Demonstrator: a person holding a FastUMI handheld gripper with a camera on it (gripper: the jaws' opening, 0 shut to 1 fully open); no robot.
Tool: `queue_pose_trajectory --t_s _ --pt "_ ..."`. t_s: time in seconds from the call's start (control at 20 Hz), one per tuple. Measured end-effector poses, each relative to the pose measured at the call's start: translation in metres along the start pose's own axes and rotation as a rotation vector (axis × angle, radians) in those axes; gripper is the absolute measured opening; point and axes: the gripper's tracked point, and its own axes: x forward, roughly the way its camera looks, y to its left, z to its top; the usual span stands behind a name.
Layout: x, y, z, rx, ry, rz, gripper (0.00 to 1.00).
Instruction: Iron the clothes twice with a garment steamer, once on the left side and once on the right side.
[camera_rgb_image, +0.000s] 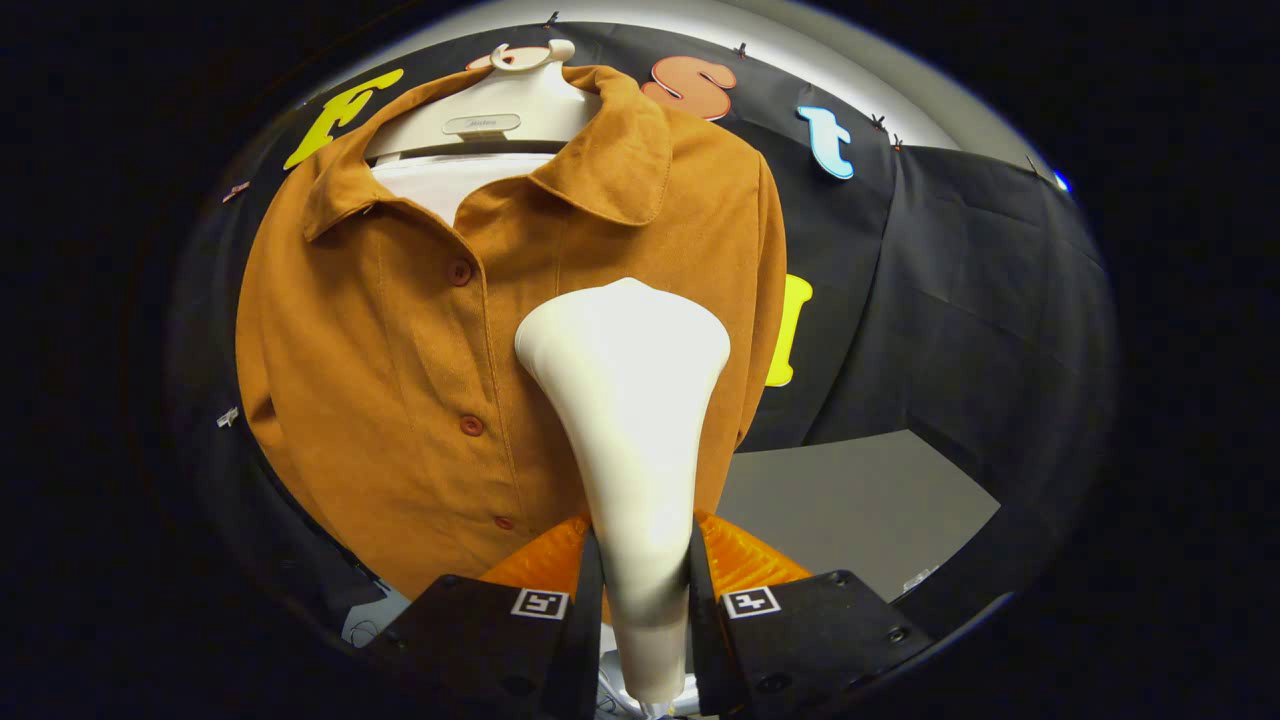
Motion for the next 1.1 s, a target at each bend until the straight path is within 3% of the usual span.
queue_pose_trajectory --t_s 1.1 --pt "0.030 0.001 -0.140 -0.013 0.303 0.020 0.41"
